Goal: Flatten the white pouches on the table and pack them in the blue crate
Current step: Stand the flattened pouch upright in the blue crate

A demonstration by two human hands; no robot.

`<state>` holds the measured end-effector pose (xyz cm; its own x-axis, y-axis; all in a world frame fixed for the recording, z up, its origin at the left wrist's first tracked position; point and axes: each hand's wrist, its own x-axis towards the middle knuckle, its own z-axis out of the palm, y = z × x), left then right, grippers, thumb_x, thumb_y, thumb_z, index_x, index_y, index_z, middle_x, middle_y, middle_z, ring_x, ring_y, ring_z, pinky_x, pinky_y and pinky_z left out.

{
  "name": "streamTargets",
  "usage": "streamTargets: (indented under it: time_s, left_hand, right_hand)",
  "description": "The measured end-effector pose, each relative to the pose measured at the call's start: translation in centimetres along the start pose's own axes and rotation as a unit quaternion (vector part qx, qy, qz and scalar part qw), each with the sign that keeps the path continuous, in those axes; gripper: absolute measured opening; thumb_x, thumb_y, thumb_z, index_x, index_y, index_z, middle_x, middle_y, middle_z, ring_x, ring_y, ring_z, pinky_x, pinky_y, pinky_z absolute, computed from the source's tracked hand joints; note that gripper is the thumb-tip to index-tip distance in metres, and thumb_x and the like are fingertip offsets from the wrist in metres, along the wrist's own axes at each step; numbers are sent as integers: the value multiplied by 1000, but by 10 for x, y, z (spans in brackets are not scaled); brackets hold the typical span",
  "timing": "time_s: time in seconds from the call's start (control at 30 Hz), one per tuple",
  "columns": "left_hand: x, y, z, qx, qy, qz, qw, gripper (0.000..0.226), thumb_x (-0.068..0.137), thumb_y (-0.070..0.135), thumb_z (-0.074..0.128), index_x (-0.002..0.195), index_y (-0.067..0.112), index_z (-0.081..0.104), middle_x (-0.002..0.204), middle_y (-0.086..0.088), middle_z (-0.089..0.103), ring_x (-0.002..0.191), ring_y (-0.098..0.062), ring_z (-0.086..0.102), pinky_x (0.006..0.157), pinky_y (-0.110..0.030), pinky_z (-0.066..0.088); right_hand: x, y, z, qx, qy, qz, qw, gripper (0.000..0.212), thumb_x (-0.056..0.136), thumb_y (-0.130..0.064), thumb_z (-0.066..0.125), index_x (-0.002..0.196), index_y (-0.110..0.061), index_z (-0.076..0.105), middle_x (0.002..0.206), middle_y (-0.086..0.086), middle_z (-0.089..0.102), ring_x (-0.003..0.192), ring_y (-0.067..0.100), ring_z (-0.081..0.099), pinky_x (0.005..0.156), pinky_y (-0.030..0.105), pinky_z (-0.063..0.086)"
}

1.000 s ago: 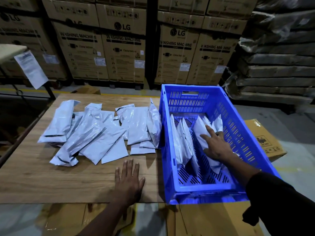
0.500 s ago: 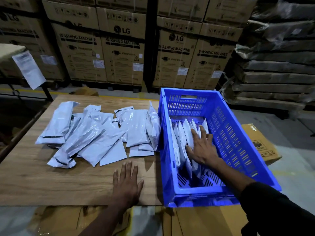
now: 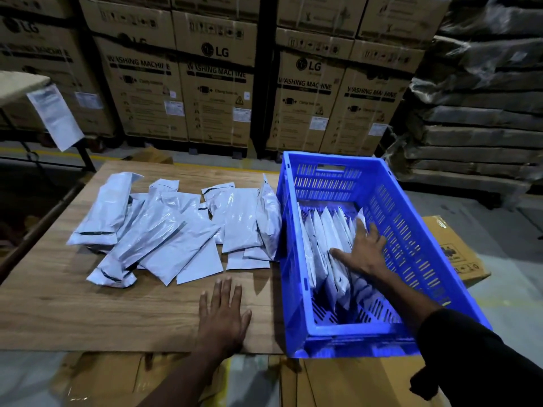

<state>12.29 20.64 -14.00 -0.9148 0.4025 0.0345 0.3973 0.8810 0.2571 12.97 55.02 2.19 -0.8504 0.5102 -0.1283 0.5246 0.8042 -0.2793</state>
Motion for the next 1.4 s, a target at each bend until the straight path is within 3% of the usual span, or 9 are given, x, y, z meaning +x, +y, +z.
streamTargets:
  time_s: [0.17,0.27,0.4,0.57,0.73,0.93,1.1,1.23,1.4]
  left_hand:
    - [-1,-2,3,2,11,6,1000,80,102,60,9,139,9,58,154,-19,45,144,-36,35,116,-58,13]
    - [-1,-2,4,-2,10,9,1000,79,102,60,10,140,9,56,155,-19,44,144,-35,34,116,-57,12]
    - [-1,-3,4,-3,-5,5,1000,80,102,61,9,140,9,58,154,-19,45,142,-38,42,117,-56,9]
    - [-1,-3,3,-3,-19,3,1000,77,102,62,10,141,11,54,154,-18,46,141,-37,42,117,-54,7]
    - [1,-4,2,2,-8,20,1000,68,92,59,38,139,13,56,150,-18,50,140,-35,41,115,-53,8]
    - [1,-7,-4,10,-41,26,999,69,85,58,42,135,15,63,148,-15,53,140,-31,35,115,-48,4]
    - [-5,-19,-7,19,-45,54,997,64,88,56,43,138,19,56,149,-13,52,140,-31,34,115,-44,6]
    - [-10,-30,-11,33,-46,75,996,61,90,54,41,136,18,60,147,-13,54,137,-32,42,111,-47,21]
    - [-14,-51,-17,29,-43,75,996,58,96,54,37,136,18,57,146,-13,55,136,-32,40,106,-45,26]
  right_hand:
    - [-3,5,2,40,-38,-48,997,105,73,-78,60,152,-17,27,152,12,23,140,40,19,110,60,28]
    - [-1,4,6,77,-57,-79,992,98,87,-56,67,157,-9,16,161,16,5,145,39,25,117,46,28]
    - [1,1,9,65,-85,-97,990,104,94,-51,60,157,-6,-9,162,20,-18,152,37,8,120,42,19]
    - [2,3,9,57,-78,-61,993,109,87,-67,53,157,-5,-2,164,23,2,150,39,16,119,46,23]
    - [1,4,9,47,-78,-56,994,99,92,-65,49,158,-9,1,164,21,2,147,41,22,118,50,26]
    - [0,-3,13,17,-94,-49,994,93,96,-65,39,159,-11,-4,164,21,-8,152,39,7,122,49,16]
    - [0,-14,10,18,-18,-29,999,85,97,-61,42,158,-9,13,163,25,4,149,44,12,120,54,19]
    - [-10,-32,-1,-8,63,-41,997,69,99,-52,44,151,-9,30,160,22,19,144,44,23,112,59,31]
    - [-24,-96,-30,14,286,-198,937,36,93,-30,58,120,-7,57,116,19,59,103,40,55,84,48,50]
